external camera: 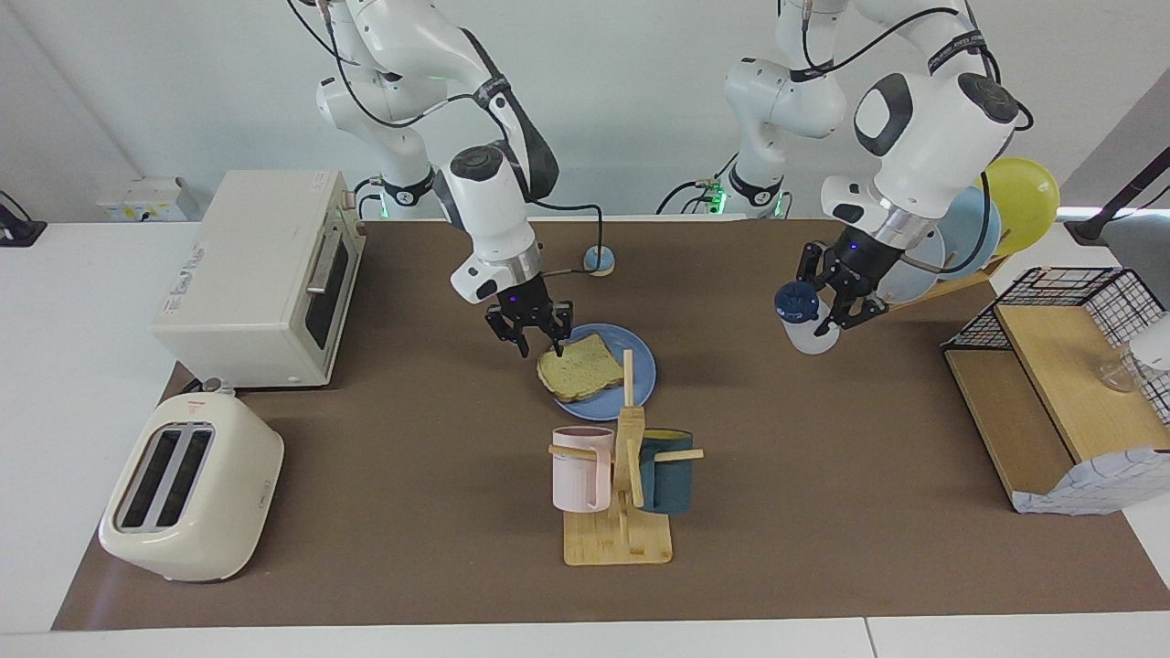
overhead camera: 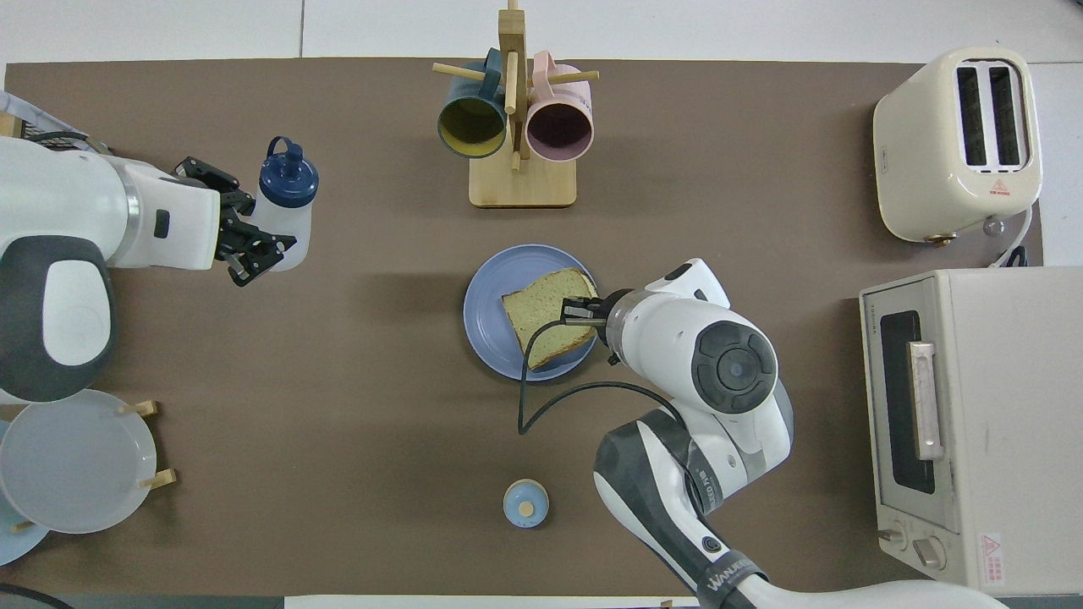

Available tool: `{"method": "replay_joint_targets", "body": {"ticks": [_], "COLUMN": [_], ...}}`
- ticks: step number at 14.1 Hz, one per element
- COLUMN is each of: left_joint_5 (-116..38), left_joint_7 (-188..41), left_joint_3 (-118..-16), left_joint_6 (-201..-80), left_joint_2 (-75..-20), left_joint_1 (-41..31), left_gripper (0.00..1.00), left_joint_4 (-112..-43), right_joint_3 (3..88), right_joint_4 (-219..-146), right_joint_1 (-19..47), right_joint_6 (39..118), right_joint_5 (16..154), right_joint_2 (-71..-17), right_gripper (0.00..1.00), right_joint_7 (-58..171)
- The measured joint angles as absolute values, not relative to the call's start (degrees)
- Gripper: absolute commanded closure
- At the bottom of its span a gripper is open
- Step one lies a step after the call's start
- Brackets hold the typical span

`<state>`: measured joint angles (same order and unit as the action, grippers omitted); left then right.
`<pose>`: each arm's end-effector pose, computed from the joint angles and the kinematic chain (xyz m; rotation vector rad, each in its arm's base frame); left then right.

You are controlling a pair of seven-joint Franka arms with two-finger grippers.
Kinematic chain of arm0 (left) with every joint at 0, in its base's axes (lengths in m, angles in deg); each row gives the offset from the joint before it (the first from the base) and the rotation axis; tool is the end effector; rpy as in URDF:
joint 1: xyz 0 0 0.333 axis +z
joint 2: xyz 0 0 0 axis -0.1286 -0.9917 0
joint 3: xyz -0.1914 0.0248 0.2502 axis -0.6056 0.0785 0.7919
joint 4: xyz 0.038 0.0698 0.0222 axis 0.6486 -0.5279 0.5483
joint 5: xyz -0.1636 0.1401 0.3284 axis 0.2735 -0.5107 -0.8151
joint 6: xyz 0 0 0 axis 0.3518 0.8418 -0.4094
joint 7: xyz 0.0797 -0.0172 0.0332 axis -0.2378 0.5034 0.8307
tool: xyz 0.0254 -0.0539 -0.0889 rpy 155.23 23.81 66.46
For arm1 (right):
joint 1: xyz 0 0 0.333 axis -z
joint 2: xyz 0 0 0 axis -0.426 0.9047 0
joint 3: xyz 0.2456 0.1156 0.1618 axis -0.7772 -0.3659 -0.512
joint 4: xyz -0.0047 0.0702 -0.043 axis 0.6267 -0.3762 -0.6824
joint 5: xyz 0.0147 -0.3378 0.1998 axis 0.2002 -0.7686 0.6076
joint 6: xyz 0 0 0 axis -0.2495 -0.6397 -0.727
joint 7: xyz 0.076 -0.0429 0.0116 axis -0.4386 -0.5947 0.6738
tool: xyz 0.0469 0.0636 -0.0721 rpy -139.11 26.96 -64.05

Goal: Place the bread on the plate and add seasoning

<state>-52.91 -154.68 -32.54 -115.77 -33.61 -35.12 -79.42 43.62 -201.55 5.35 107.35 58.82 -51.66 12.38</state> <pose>0.5416 -0.1126 0.5196 2.4013 -1.7699 0.2817 0.5143 0.2802 0.3764 -2.9009 0.2642 -0.3015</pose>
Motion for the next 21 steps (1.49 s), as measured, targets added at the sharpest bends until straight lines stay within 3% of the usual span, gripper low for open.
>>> {"method": "replay_joint_targets", "body": {"ticks": [6, 12, 17, 21], "left_joint_5": [-54.9, -55.2, -55.3, -55.3], "left_joint_7": [-156.4, -156.4, -156.1, -154.2], "left_joint_3": [-37.2, -39.6, -40.6, -42.7], "left_joint_6": [-110.1, -108.8, -104.8, -104.5], "left_joint_2": [-31.9, -28.3, -26.2, -25.1], "left_joint_1": [-35.7, -35.8, -35.8, -35.8], "left_gripper": [1.00, 1.00, 1.00, 1.00], "left_joint_4": [-81.3, -86.8, -87.7, -89.6], "right_joint_3": [43.2, 43.4, 43.1, 43.0], "right_joint_4": [-198.6, -181.8, -177.5, -172.7], "right_joint_1": [4.4, 5.4, 5.0, 1.0], "right_joint_6": [103.3, 79.8, 76.6, 77.6], "right_joint_5": [59.0, 75.1, 86.7, 87.3], "right_joint_2": [-52.8, -53.1, -54.2, -54.0], "right_gripper": [0.00, 0.00, 0.35, 0.47], "right_joint_7": [18.4, 20.2, 18.5, 10.9]}}
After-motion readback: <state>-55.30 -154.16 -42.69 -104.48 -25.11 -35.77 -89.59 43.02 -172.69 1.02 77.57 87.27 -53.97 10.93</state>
